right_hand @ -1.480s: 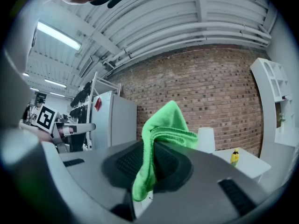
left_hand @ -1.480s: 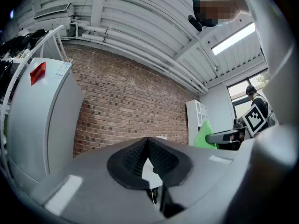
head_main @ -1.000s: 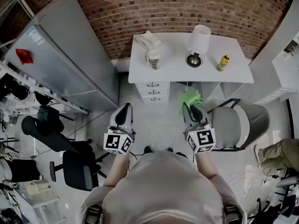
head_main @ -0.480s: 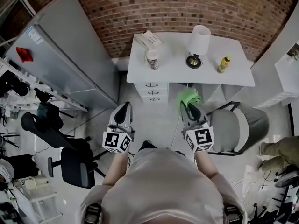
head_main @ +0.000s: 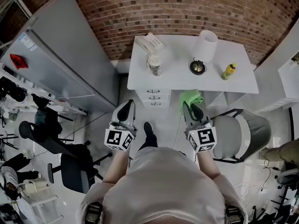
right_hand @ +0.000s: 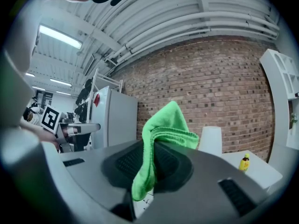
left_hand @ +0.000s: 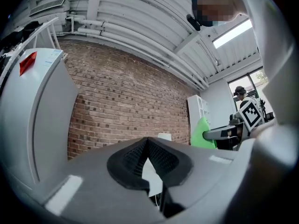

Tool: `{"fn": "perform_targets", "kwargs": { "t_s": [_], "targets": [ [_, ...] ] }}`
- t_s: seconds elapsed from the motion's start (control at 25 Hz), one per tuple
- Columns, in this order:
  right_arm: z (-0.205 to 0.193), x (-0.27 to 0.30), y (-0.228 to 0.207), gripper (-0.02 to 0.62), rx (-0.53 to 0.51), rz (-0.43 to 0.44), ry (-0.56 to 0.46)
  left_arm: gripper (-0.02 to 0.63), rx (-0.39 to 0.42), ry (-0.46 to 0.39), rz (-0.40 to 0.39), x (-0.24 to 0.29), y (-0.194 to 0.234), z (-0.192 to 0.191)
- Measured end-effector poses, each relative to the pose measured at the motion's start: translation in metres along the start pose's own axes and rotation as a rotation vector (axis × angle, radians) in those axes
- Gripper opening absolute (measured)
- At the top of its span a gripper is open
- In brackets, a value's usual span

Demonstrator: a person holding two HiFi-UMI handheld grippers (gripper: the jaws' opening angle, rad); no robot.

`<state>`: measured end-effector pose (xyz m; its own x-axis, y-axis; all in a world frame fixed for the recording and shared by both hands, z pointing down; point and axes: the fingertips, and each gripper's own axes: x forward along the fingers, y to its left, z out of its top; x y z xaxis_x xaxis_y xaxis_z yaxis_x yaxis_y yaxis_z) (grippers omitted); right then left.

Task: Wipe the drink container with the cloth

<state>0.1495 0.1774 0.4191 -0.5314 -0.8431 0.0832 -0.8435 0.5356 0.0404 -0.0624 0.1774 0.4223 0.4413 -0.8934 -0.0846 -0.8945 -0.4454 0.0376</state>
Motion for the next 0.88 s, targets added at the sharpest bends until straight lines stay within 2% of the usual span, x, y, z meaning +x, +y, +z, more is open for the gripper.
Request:
{"fn": "perform_targets", "kwargs": {
  "t_s": [0.36,0.6,0.88],
  "targets": [
    [-0.003,0.138,-0.026,0.034,-0.003,-0.057,0.059,0.011,-0.033,0.014,-0.052,0.1,0.11,-0.019],
    [-0.006,0.227,-0.044,0.035,-0.012,-0.11,0.103,0.011,-0.025,0.034,-0.13,0.164,0.183,-0.03],
    [-0.018,0.275,-0.066,0.034,0.022,-0.144,0.15,0.011,-0.072,0.077,-0.148,0.206,0.214,-0.049]
  ]
}}
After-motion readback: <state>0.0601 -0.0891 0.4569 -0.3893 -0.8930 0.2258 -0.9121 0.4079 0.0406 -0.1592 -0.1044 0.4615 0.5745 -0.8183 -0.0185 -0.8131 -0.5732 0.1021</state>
